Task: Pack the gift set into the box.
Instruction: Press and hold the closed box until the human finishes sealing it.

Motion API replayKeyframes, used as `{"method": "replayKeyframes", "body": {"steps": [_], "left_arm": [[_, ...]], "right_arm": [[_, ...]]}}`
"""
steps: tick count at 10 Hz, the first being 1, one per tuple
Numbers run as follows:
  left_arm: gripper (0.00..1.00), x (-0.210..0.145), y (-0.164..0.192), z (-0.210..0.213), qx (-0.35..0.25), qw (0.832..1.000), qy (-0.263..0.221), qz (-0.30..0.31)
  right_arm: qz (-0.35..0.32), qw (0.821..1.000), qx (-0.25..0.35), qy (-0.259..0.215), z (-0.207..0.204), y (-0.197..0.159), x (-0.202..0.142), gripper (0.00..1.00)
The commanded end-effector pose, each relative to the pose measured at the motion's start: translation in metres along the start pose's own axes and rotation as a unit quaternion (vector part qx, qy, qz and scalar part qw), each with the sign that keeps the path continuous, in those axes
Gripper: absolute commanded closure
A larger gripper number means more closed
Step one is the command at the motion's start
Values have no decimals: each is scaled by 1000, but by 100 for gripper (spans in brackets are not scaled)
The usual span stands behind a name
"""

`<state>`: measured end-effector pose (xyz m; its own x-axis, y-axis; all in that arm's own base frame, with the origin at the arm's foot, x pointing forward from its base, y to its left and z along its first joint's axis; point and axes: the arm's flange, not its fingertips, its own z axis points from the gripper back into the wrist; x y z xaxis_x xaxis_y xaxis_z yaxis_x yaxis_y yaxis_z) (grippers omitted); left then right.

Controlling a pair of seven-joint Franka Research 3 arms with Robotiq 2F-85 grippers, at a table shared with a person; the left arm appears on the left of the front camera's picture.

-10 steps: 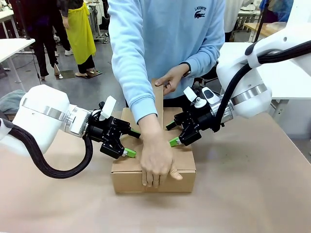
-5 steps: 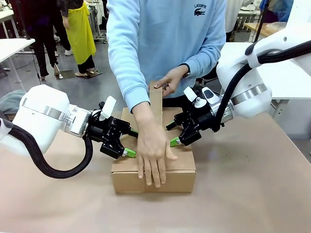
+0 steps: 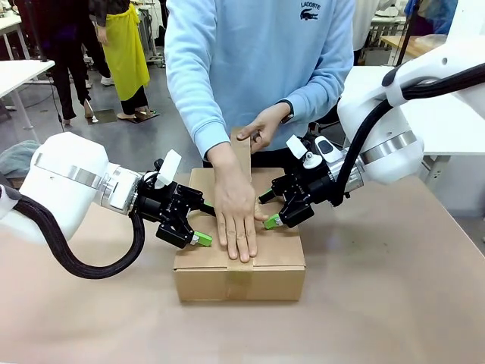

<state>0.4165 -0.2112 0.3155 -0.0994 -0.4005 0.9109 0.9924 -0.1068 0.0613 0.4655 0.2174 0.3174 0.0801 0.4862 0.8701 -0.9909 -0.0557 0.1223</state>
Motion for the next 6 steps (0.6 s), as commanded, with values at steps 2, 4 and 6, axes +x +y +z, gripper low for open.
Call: {"method": "replayKeyframes", "body": {"steps": [2, 4, 6], "left_arm": [[0, -1, -1, 0, -6, 1000, 1, -2], [0, -1, -1, 0, -6, 1000, 1, -2], [0, -1, -1, 0, -6, 1000, 1, -2]], "right_arm": [[-4, 1000, -1, 2, -1, 0, -3, 0], [-4, 1000, -1, 2, -1, 0, -3, 0], [-4, 1000, -1, 2, -1, 0, -3, 0]]}}
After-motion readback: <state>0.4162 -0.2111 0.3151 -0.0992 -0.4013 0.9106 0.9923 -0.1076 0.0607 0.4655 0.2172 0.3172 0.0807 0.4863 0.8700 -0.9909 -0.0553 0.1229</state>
